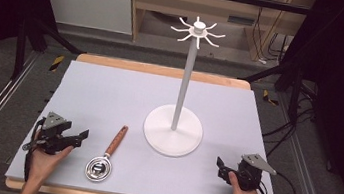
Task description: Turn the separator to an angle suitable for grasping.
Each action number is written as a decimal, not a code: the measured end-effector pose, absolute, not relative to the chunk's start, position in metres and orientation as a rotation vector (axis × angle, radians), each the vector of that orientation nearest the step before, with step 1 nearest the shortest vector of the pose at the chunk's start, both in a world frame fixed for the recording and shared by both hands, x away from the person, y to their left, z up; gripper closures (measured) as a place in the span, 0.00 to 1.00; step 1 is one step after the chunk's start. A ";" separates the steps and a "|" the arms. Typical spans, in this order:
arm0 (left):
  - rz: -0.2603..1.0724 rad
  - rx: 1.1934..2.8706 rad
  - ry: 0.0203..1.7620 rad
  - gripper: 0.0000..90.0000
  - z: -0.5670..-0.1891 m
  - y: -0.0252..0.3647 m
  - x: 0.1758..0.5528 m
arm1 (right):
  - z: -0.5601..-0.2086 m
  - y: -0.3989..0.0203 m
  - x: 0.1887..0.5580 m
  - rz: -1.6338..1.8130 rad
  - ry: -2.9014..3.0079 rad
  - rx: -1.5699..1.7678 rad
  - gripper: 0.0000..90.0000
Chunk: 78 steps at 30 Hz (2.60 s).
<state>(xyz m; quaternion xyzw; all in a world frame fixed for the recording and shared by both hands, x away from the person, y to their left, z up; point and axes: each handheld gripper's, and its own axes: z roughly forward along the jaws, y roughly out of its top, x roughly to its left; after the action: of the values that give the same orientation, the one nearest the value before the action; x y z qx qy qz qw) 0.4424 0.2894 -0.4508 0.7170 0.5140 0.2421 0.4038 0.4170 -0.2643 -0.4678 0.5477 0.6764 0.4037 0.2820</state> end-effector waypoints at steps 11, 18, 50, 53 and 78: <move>0.605 1.779 1.295 0.32 -0.436 0.284 0.434 | -0.469 -0.255 0.415 1.031 1.815 1.405 0.05; 0.589 1.789 1.289 0.35 -0.426 0.278 0.431 | -0.470 -0.252 0.416 1.030 1.856 1.393 0.06; 0.671 1.886 1.162 0.39 -0.401 0.239 0.437 | -0.473 -0.252 0.417 1.008 1.844 1.423 0.06; 0.649 1.920 1.159 0.39 -0.401 0.233 0.441 | -0.472 -0.252 0.417 1.007 1.847 1.421 0.06; 0.499 2.160 1.174 0.48 -0.411 0.191 0.471 | -0.472 -0.254 0.418 1.001 1.869 1.439 0.07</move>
<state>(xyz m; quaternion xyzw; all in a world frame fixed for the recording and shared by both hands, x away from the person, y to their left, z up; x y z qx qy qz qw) 0.4708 0.1914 -0.4112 0.8183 0.4447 0.1891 0.3112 0.4182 -0.2535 -0.4723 0.5382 0.6989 0.3745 0.2856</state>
